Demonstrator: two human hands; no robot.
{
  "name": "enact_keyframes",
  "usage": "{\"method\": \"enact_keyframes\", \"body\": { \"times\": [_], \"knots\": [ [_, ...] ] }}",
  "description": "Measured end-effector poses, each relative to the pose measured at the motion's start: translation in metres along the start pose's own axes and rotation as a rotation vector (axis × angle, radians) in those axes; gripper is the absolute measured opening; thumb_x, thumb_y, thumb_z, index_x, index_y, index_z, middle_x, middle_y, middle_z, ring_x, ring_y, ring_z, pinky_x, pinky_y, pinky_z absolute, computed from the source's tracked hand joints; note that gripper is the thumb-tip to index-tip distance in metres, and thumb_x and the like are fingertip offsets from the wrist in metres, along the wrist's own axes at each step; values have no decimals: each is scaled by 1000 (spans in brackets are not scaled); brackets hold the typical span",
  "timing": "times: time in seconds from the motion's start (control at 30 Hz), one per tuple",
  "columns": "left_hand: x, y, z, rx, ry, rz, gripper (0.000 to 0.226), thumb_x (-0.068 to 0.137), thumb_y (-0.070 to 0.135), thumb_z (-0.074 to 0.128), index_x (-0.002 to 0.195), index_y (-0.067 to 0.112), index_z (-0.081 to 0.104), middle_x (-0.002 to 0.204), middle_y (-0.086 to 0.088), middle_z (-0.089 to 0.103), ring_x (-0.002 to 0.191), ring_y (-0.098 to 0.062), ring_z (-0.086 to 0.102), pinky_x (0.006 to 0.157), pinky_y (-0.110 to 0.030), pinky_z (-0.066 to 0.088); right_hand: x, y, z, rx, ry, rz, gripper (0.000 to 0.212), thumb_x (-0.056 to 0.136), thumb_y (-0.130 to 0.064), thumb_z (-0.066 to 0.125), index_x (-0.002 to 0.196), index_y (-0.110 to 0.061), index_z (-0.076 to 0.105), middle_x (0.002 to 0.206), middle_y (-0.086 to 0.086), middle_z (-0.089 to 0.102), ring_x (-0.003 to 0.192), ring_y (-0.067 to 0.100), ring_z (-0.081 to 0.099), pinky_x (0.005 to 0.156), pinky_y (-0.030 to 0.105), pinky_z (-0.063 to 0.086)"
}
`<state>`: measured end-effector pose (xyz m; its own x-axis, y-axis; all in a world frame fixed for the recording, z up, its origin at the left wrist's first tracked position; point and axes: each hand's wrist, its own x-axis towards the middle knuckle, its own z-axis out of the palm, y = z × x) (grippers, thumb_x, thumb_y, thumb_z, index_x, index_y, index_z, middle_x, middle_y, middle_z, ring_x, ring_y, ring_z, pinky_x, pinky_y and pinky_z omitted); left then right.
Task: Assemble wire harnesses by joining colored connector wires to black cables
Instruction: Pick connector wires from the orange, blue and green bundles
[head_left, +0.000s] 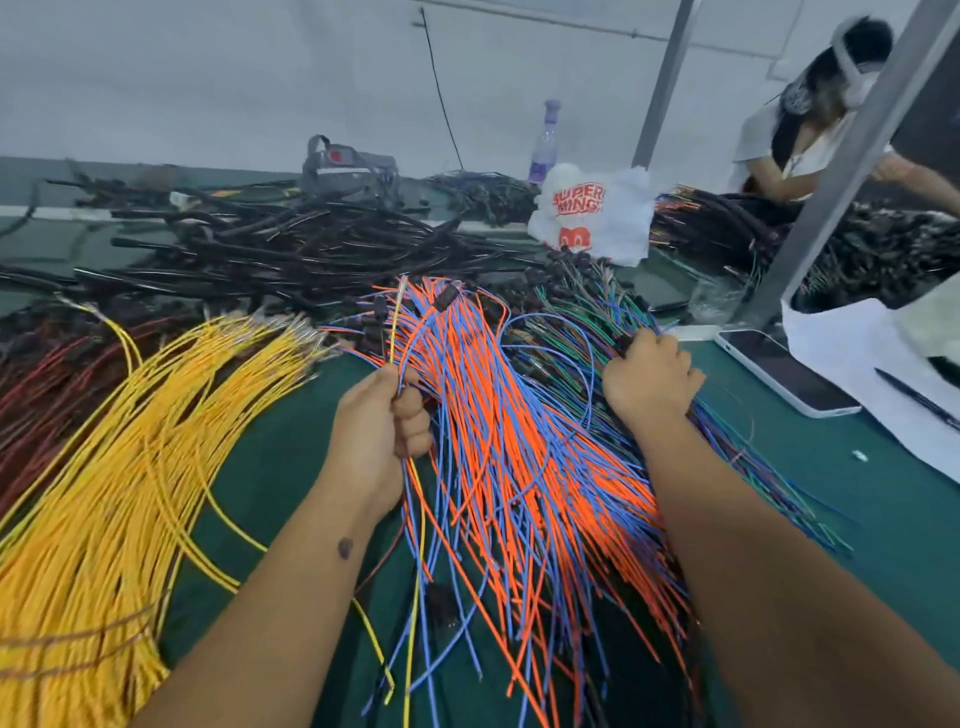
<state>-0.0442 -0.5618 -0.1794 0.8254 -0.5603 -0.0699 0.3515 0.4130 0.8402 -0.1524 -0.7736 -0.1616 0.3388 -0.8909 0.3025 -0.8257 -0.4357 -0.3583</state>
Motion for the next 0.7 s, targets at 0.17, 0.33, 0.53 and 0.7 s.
{"method": "enact_keyframes", "body": {
  "times": [0.17,0.33,0.53,0.7],
  "knots": [
    [1,-1,-4,17,-28,15,31,105,20,31,78,13,44,45,9,25,35,-5,17,33,-14,18,-1,8,6,18,60,-5,33,96,-25,51,124,-8,56,129,17,54,124,36,41,103,45,31],
    [0,0,-6,33,-27,17,31,105,20,31,79,13,45,46,8,25,36,-6,18,33,-16,19,-2,9,5,8,100,-35,32,96,-21,52,123,-2,54,127,21,53,121,39,41,98,44,34],
    [0,0,-7,34,-21,7,31,105,20,32,79,12,46,48,7,25,38,-7,17,35,-17,17,-3,8,11,-96,5,-141,47,99,-23,43,142,-5,34,146,19,35,133,37,30,107,47,27],
    [2,0,-7,31,-27,-4,32,105,20,32,79,11,48,47,7,25,38,-7,17,35,-16,16,5,10,10,-44,12,-64,35,101,-30,42,129,-8,46,138,18,43,127,38,35,103,48,30]
  ]
}}
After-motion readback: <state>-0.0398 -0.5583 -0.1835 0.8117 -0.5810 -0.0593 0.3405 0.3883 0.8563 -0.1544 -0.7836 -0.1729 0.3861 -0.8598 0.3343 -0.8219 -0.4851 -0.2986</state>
